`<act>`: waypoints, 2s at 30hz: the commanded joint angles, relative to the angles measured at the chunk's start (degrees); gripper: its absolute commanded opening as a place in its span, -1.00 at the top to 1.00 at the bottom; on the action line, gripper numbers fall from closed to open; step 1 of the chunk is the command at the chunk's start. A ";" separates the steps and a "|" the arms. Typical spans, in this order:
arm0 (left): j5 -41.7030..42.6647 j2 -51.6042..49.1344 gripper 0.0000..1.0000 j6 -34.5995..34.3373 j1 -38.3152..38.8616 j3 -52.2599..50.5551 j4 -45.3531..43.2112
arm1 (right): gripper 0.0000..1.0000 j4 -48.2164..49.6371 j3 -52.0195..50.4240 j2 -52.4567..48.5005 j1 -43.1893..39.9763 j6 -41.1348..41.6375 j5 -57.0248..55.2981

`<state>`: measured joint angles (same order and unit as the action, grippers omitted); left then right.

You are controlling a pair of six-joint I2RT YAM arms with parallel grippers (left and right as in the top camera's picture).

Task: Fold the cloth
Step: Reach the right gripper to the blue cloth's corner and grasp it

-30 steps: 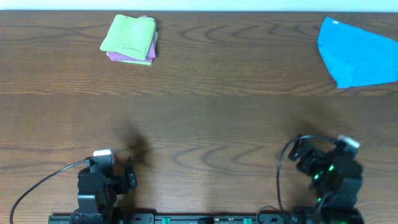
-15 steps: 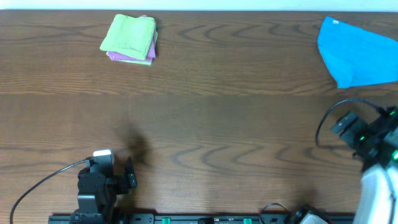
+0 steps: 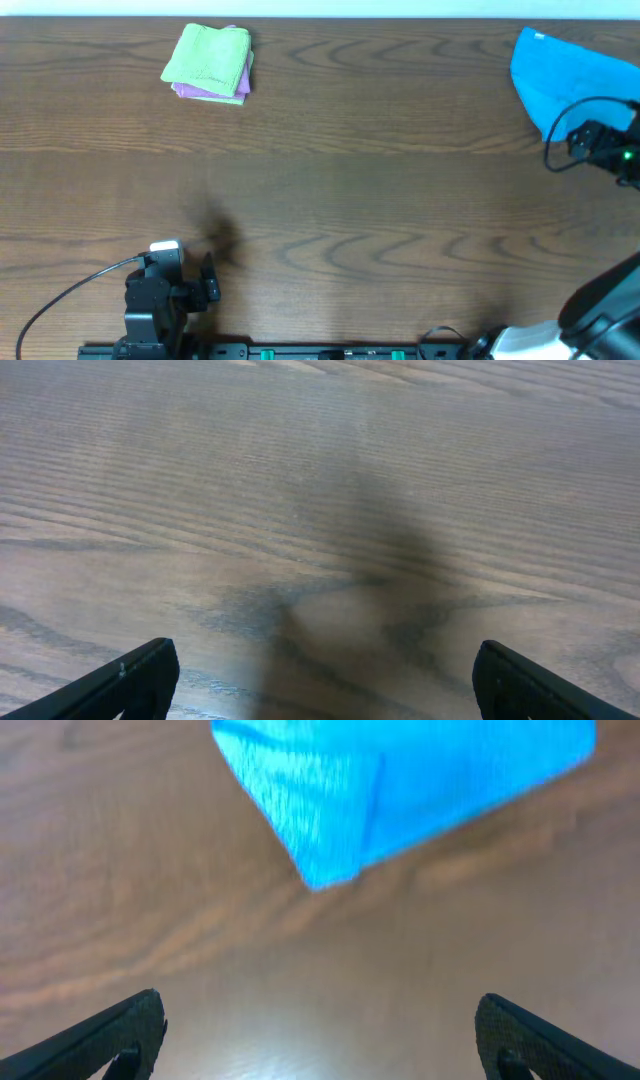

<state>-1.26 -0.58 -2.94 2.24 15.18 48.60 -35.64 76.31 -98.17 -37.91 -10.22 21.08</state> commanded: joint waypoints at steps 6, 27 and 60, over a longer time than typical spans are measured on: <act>0.24 0.37 -0.90 0.39 -0.39 -2.01 2.47 | -0.98 6.58 5.73 -11.06 -0.24 -3.37 6.21; 0.24 0.37 -0.90 0.42 -0.39 -2.01 2.47 | -0.98 25.77 12.15 -30.08 4.22 10.05 11.34; 0.24 0.37 -0.90 0.39 -0.39 -2.01 2.47 | -0.91 28.59 14.45 -30.84 7.85 22.99 10.73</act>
<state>-1.26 -0.58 -2.94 2.24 15.18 48.60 -6.48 89.45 -130.80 -30.79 11.38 29.28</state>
